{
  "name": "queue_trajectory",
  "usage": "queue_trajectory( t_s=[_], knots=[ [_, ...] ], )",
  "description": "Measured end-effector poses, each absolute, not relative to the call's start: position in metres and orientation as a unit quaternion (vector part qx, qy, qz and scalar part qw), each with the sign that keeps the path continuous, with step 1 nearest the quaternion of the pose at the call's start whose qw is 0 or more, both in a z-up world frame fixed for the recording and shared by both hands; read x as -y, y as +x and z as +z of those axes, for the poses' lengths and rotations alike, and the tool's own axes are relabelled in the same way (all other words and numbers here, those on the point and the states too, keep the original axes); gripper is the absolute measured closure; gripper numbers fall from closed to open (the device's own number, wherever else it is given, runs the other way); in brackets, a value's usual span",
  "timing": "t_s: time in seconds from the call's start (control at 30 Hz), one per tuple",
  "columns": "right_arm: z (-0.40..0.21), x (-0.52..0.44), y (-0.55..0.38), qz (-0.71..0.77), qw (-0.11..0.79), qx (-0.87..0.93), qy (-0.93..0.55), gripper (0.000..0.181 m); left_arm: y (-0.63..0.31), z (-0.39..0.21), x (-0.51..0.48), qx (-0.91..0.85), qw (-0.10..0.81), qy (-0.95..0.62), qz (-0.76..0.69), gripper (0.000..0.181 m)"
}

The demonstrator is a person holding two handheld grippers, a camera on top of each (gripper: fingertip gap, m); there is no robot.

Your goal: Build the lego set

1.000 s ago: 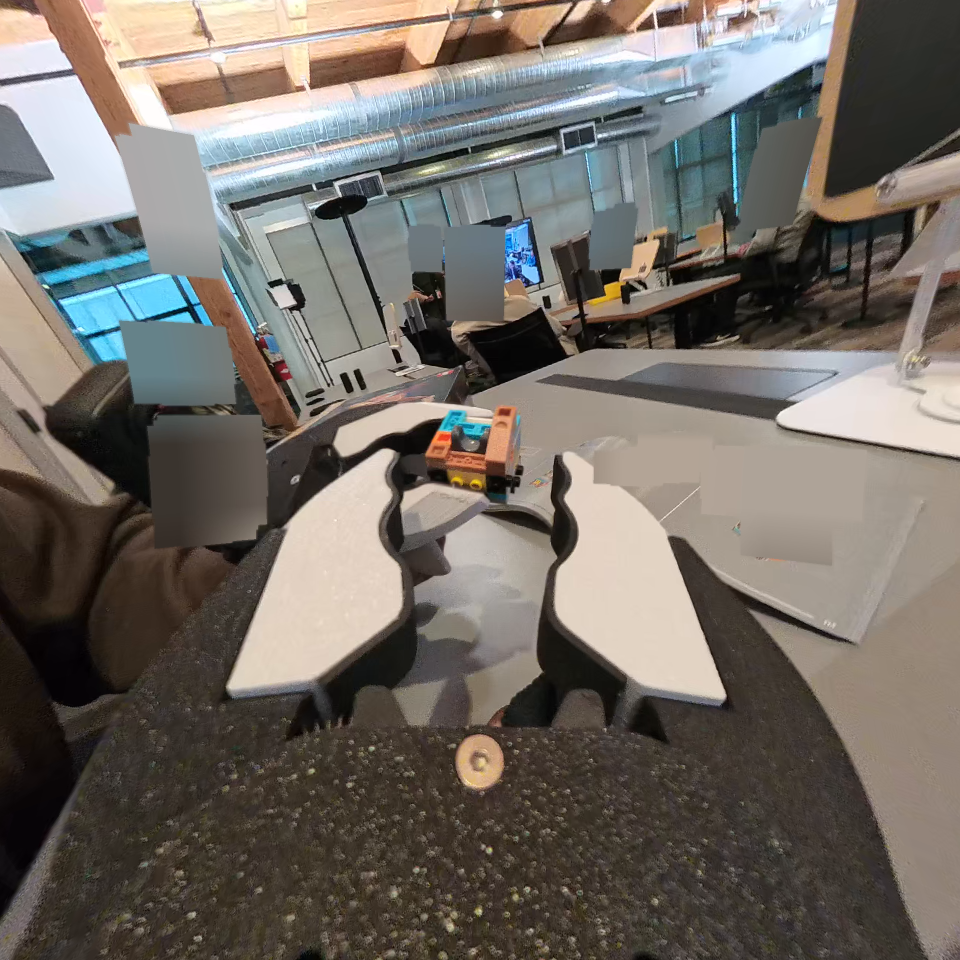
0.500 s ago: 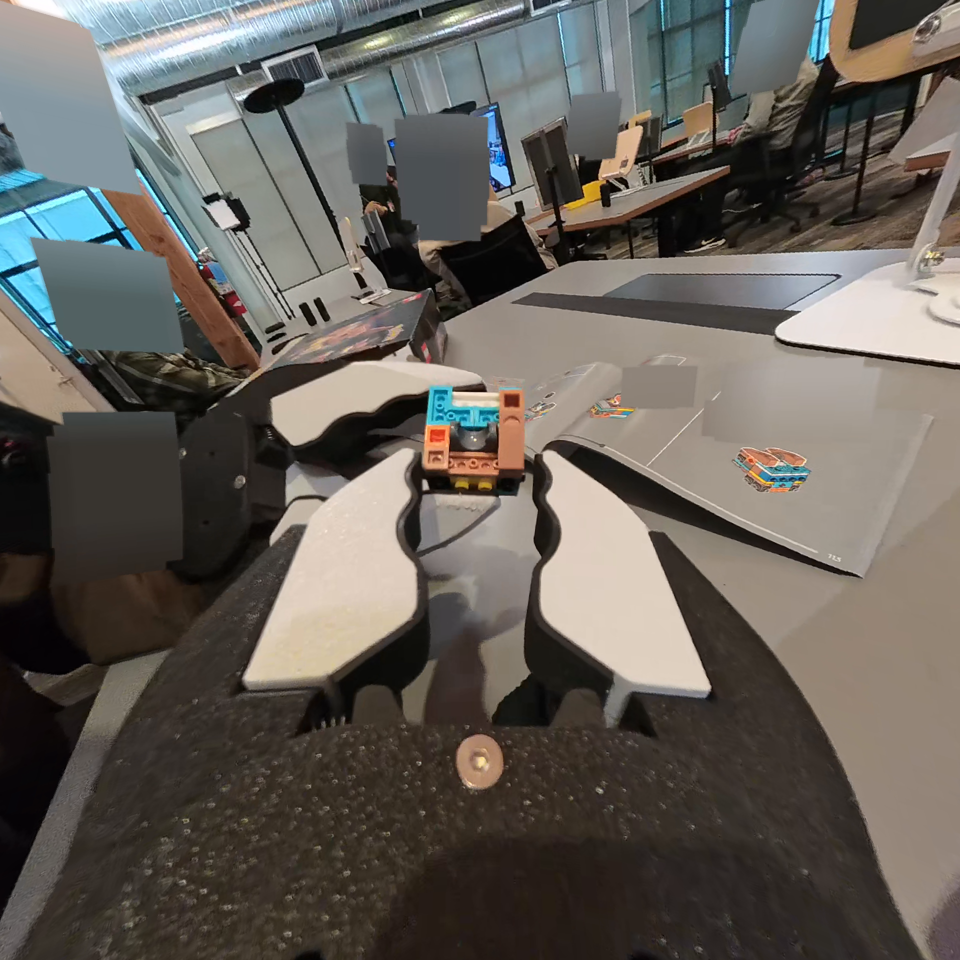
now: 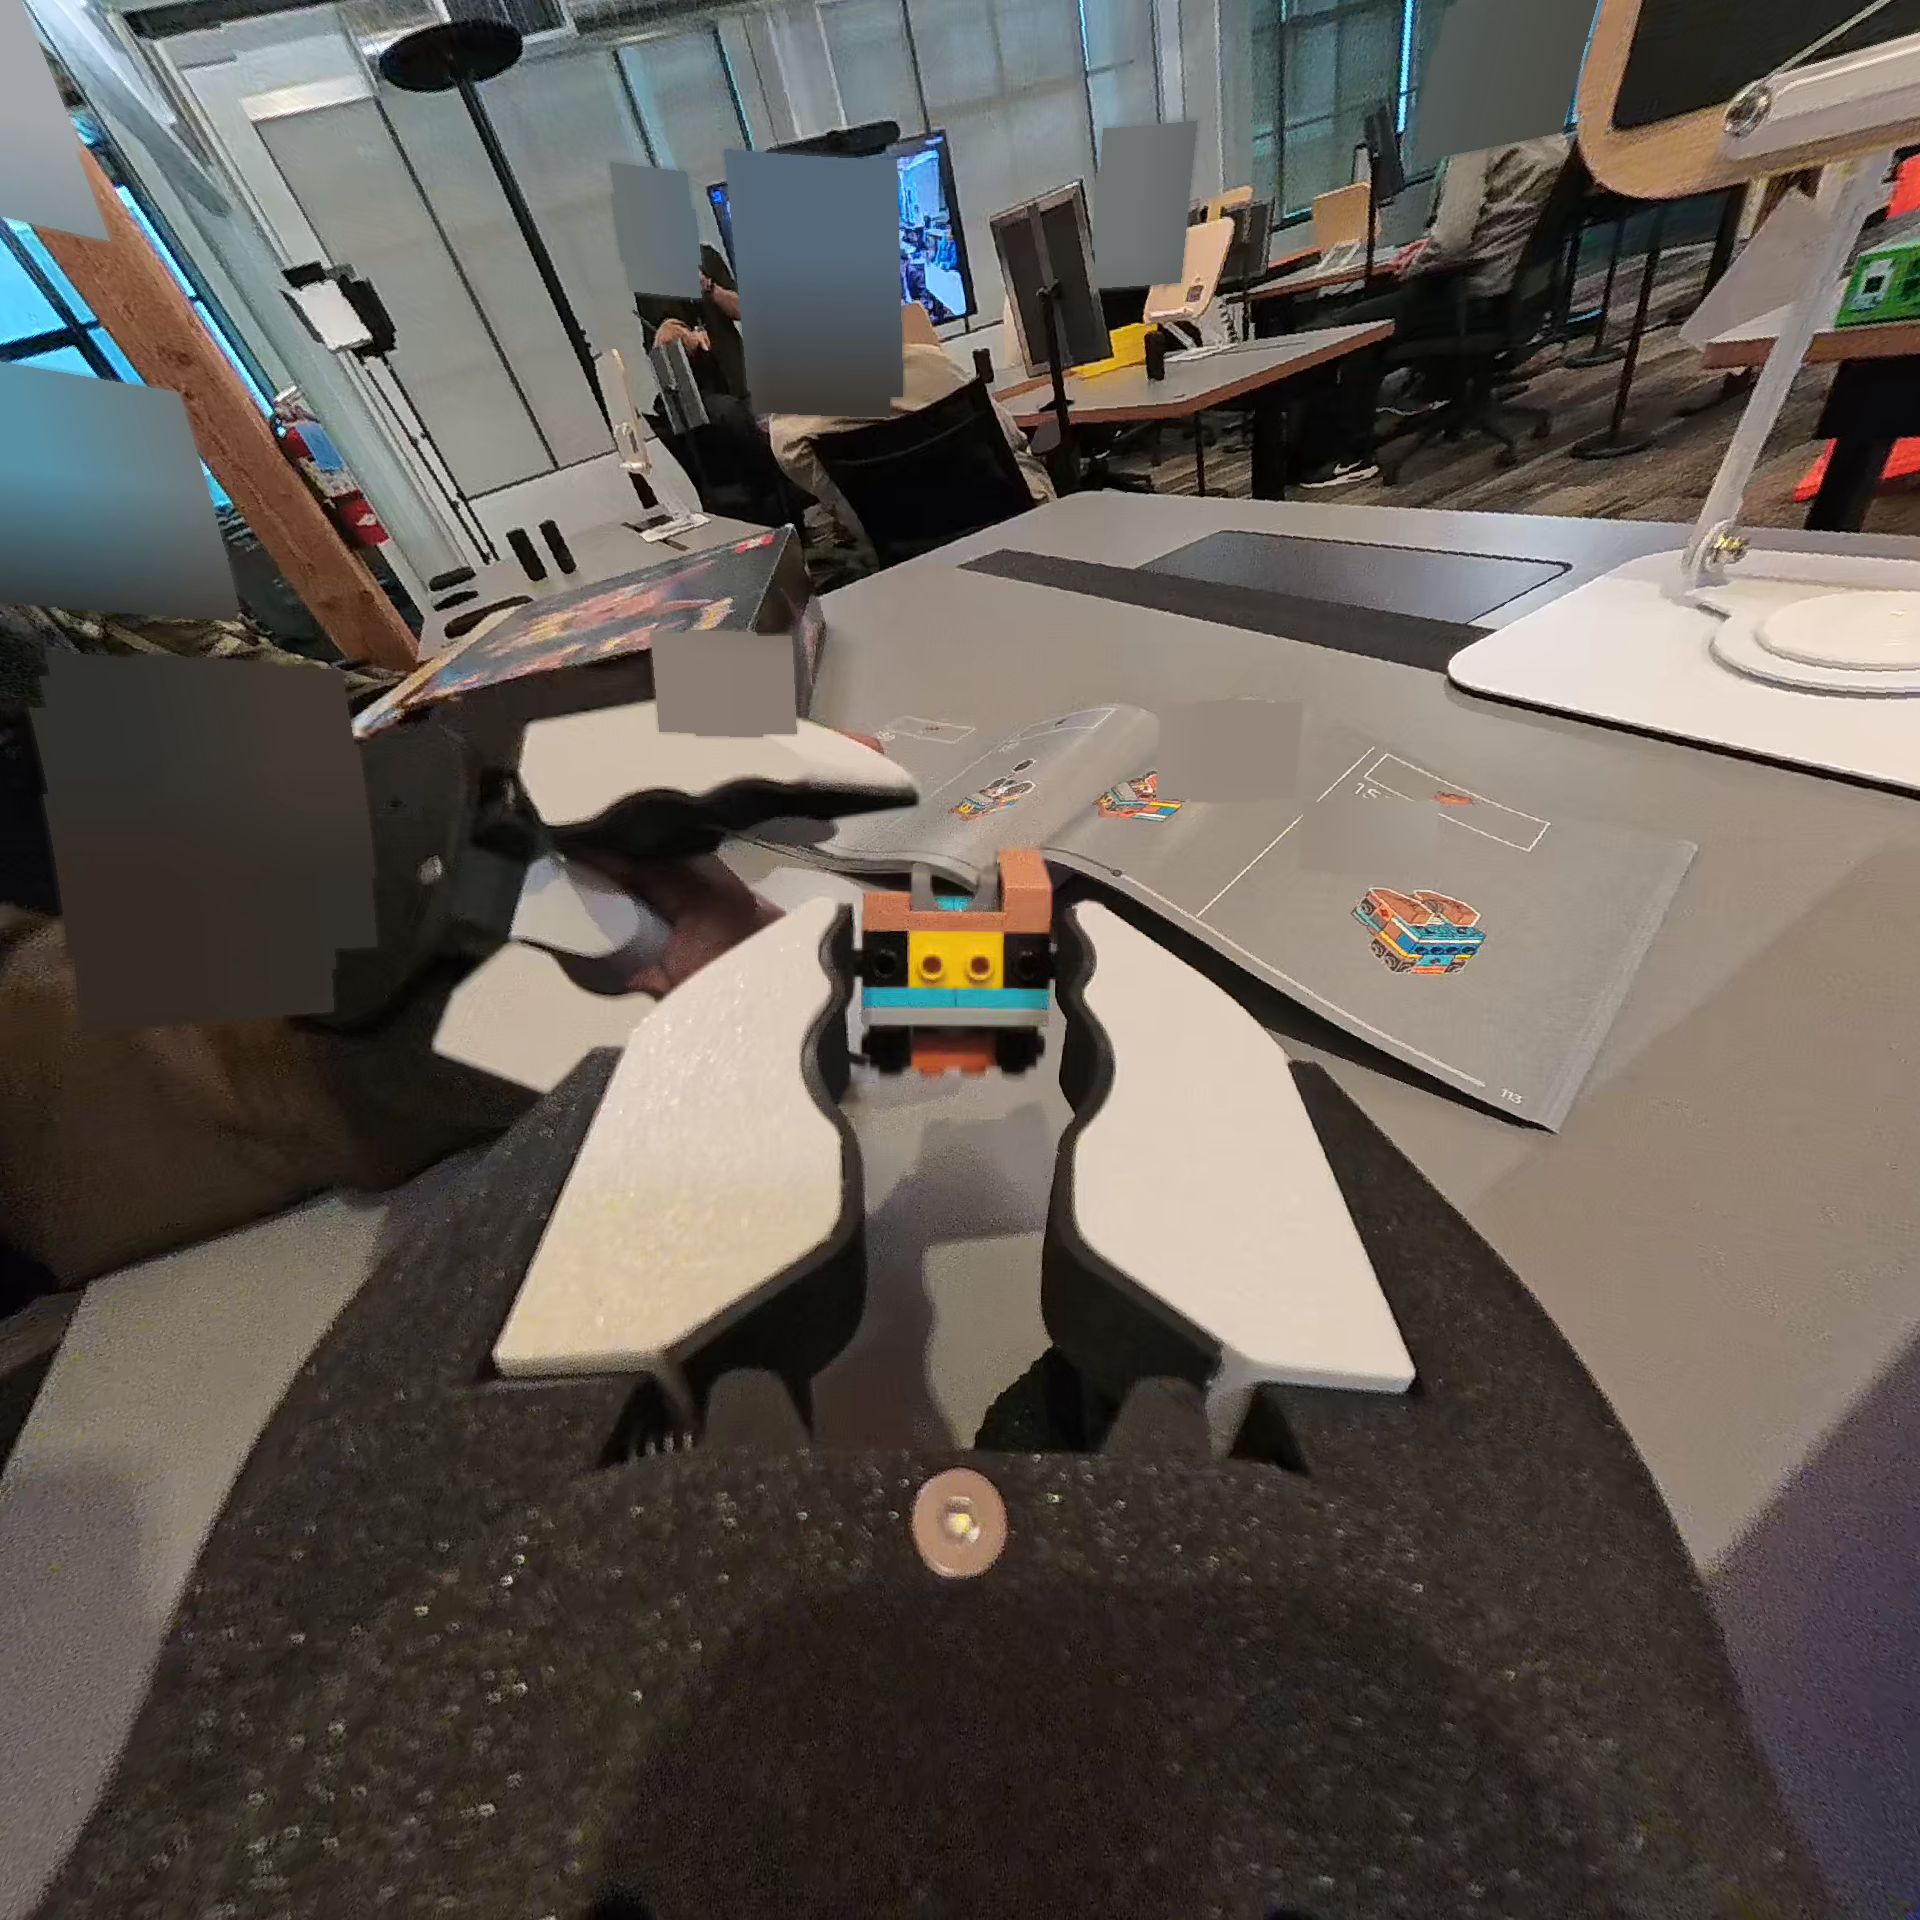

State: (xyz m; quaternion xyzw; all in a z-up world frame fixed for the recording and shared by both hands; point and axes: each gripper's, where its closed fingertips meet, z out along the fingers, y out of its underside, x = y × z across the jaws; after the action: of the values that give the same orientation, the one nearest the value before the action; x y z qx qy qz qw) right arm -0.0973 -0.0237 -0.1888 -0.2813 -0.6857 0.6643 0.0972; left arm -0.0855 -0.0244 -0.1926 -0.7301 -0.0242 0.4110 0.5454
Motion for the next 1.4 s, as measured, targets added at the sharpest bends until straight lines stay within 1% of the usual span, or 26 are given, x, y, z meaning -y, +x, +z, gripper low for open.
queue_trajectory(
  t_s=[0.07,0.17,0.3,0.43,0.5,0.6,0.7,0.87,0.93,1.03,1.2,1.4],
  knots=[
    [-0.189,0.023,-0.097,0.668,0.090,0.685,-0.277,0.148,-0.087,-0.187,0.030,0.026,0.567,-0.727,0.386,0.130],
    [-0.192,0.024,-0.097,0.664,0.086,0.691,-0.273,0.148,-0.091,-0.182,0.038,0.048,0.592,-0.727,0.344,0.131],
    [-0.194,0.028,-0.094,0.661,0.080,0.698,-0.264,0.148,-0.088,-0.198,0.036,0.055,0.588,-0.762,0.265,0.130],
    [-0.181,0.028,-0.088,0.696,0.052,0.671,-0.251,0.148,-0.076,-0.203,0.032,0.082,0.612,-0.774,0.140,0.128],
    [-0.168,0.027,-0.084,0.727,0.030,0.643,-0.240,0.148,-0.067,-0.202,0.028,0.107,0.634,-0.765,0.047,0.128],
    [-0.154,0.025,-0.077,0.763,0.002,0.605,-0.227,0.148,-0.059,-0.190,0.021,0.155,0.684,-0.708,-0.080,0.128],
    [-0.147,0.025,-0.072,0.784,-0.018,0.580,-0.222,0.148,-0.056,-0.175,0.019,0.173,0.721,-0.657,-0.134,0.128],
    [-0.146,0.029,-0.068,0.791,-0.028,0.573,-0.213,0.148,-0.044,-0.176,0.008,0.161,0.719,-0.662,-0.137,0.130],
    [-0.144,0.030,-0.065,0.793,-0.033,0.573,-0.206,0.148,-0.047,-0.175,0.010,0.162,0.725,-0.659,-0.120,0.140],
    [-0.147,0.029,-0.065,0.781,-0.029,0.590,-0.201,0.148,-0.048,-0.175,0.015,0.139,0.724,-0.669,-0.093,0.142],
    [-0.167,0.030,-0.062,0.739,-0.025,0.650,-0.176,0.138,-0.052,-0.179,0.027,0.114,0.704,-0.699,-0.053,0.144],
    [-0.176,0.038,-0.050,0.716,-0.050,0.679,-0.154,0.134,-0.038,-0.191,0.025,0.066,0.670,-0.737,-0.064,0.145]
  ],
)
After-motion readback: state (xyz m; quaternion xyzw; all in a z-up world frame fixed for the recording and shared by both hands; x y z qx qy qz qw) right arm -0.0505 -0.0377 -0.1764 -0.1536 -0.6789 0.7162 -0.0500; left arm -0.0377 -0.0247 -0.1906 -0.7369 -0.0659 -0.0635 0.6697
